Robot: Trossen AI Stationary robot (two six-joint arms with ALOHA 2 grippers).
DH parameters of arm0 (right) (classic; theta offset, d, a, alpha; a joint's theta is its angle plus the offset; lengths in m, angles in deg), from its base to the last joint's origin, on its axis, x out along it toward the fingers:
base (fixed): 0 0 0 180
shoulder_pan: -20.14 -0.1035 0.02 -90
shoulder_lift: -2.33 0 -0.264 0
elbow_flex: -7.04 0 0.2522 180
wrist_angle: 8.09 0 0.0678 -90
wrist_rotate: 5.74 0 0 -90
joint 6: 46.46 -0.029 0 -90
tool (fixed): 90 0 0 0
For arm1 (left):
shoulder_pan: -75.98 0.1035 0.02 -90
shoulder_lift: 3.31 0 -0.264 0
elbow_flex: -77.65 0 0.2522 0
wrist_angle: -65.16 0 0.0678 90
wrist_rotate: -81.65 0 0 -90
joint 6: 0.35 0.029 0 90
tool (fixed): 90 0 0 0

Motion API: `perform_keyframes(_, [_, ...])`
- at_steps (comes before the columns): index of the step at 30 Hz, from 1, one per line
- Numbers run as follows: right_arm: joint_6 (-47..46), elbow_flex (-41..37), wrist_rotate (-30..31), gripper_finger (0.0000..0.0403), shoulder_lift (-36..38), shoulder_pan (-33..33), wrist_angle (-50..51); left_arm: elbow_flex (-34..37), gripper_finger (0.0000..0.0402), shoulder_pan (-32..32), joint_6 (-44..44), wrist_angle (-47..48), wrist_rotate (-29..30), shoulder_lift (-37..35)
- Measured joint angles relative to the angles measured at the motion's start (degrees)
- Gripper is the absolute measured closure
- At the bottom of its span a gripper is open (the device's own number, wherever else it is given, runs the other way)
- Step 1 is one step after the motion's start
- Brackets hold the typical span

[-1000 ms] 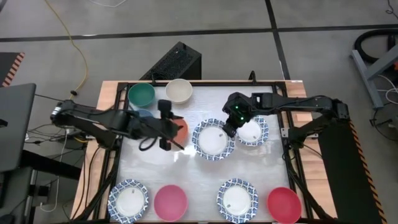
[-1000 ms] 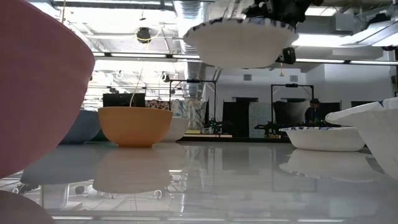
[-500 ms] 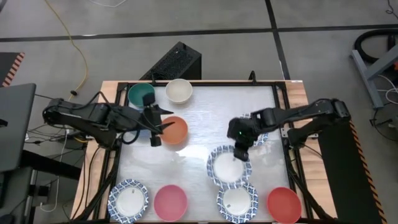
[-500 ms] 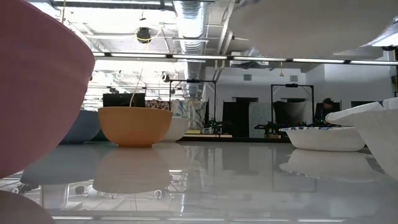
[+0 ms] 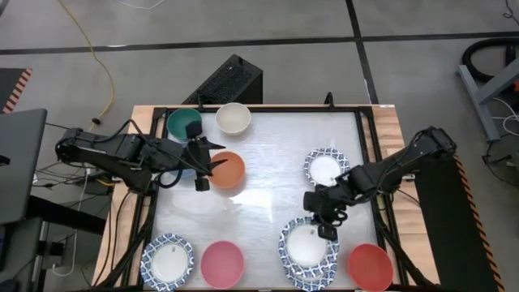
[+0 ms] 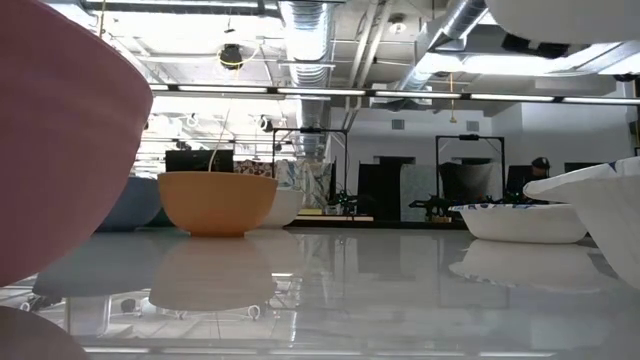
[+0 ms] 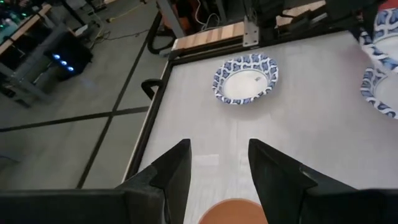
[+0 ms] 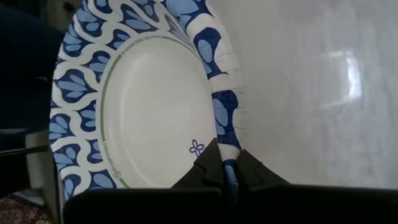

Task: Nest bowls inside each other
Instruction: Stack the top left white paper bowl on top of the bottom right white paper bowl

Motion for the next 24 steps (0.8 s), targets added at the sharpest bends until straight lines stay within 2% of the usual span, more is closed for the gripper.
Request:
perform_keyframes(4, [-2.1, -1.6, 3.4, 0.0386, 0.0, -1.1, -0.5, 0.0, 0.0251, 0.9, -0.6, 0.0, -5.3, -0.2])
perform_keyframes(8, [-5.3, -3.7, 3.4, 0.0386, 0.0, -1.6, -1.8, 0.0, 0.0251, 1.9, -1.0, 0.5, -8.0, -0.5])
perform_keyframes(18, [-11.6, -6.9, 3.2, 0.0386, -0.1, -4.5, -4.4, 0.0, 0.0251, 2.4, -1.6, 2.2, -8.9, -2.4])
perform_keyframes(24, [-14.7, -8.9, 3.6, 0.0386, -0.1, -5.9, -4.6, 0.0, 0.0251, 2.4, -2.3, 2.8, -6.8, -3.4])
